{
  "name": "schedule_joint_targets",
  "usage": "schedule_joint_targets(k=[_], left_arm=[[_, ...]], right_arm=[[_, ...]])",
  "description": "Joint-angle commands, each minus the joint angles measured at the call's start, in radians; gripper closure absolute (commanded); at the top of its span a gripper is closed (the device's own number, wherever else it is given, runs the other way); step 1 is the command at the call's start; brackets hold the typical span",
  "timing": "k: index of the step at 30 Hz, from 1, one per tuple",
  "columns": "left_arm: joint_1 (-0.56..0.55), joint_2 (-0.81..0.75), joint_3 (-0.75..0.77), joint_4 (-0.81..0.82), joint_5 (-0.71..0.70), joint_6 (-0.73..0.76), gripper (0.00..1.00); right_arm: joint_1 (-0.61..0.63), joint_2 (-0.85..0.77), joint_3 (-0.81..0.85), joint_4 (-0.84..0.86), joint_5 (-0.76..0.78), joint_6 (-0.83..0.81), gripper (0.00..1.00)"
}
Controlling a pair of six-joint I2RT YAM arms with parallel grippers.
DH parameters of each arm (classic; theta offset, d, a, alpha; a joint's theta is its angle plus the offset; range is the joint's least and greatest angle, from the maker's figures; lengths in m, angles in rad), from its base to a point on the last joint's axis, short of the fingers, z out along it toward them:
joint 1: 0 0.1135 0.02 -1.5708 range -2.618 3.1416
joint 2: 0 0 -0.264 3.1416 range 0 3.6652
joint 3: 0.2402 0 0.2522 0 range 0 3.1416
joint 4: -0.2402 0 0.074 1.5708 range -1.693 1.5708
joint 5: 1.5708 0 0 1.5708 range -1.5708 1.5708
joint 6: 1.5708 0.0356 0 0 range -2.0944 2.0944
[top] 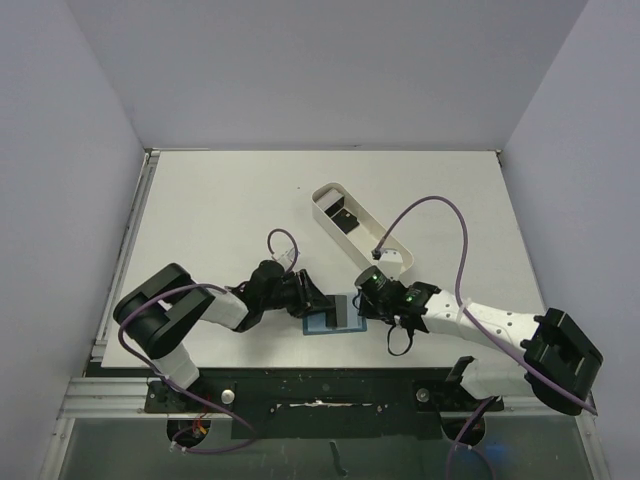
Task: Put the credit cards into the card holder
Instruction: Insert the credit card into the card holder.
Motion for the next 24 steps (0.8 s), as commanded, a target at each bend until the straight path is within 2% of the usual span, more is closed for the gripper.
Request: schedule_joint_targets(k=[1, 9, 24], left_arm=[[-0.004, -0.05, 0.037, -0.084, -0.036, 0.053, 0.65], [-0.006, -0.002, 0.039, -0.057, 0.001, 0.046, 0.63], [-0.026, 0.024, 0.077, -0.054, 0.01, 0.037, 0.64]], right_arm=[[0.002, -0.044, -0.001, -0.019, 0.065, 0.018, 0.77], [-0.001, -0.021, -0.019, -0.037, 0.1, 0.029, 0.8], [0.004, 0.062, -0.091, 0.111, 0.057, 0.025, 0.83]])
